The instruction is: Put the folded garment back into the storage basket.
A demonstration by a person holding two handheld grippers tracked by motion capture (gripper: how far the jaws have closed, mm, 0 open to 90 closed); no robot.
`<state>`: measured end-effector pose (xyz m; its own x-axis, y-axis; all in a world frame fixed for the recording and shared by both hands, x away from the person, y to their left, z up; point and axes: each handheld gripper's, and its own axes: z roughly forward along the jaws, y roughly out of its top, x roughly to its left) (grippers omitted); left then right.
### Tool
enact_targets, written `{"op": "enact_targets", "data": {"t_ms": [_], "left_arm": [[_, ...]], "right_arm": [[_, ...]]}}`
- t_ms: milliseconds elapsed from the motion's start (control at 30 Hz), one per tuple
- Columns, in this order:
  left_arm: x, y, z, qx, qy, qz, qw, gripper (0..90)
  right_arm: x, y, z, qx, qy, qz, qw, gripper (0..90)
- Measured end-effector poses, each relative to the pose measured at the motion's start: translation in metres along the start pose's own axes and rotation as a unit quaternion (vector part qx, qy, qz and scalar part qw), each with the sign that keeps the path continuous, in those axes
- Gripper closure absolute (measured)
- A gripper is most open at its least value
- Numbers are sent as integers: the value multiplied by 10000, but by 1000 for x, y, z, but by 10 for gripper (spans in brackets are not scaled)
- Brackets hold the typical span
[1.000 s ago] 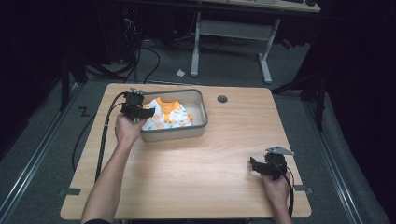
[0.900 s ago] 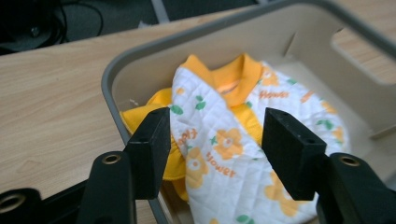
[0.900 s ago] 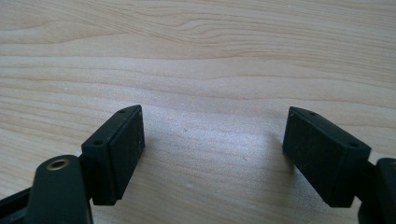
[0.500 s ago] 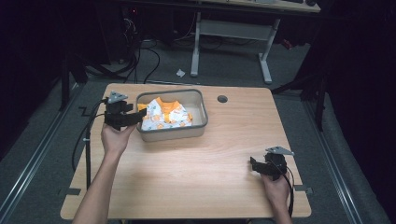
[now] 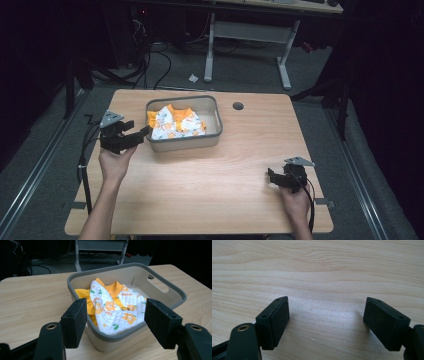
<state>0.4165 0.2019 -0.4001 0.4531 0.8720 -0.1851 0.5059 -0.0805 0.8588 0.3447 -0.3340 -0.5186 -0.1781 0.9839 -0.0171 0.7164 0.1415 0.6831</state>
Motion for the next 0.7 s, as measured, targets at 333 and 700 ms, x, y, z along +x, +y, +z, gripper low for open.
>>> {"op": "enact_targets", "data": {"t_ms": [333, 700], "left_arm": [[-4, -22, -15, -82, 21, -85, 9999, 354], [-5, -43, -19, -18, 11, -217, 9998, 349]], "right_arm": [[0, 0, 0, -7, 3, -5, 10000, 212], [0, 0, 0, -6, 2, -3, 10000, 212]]}}
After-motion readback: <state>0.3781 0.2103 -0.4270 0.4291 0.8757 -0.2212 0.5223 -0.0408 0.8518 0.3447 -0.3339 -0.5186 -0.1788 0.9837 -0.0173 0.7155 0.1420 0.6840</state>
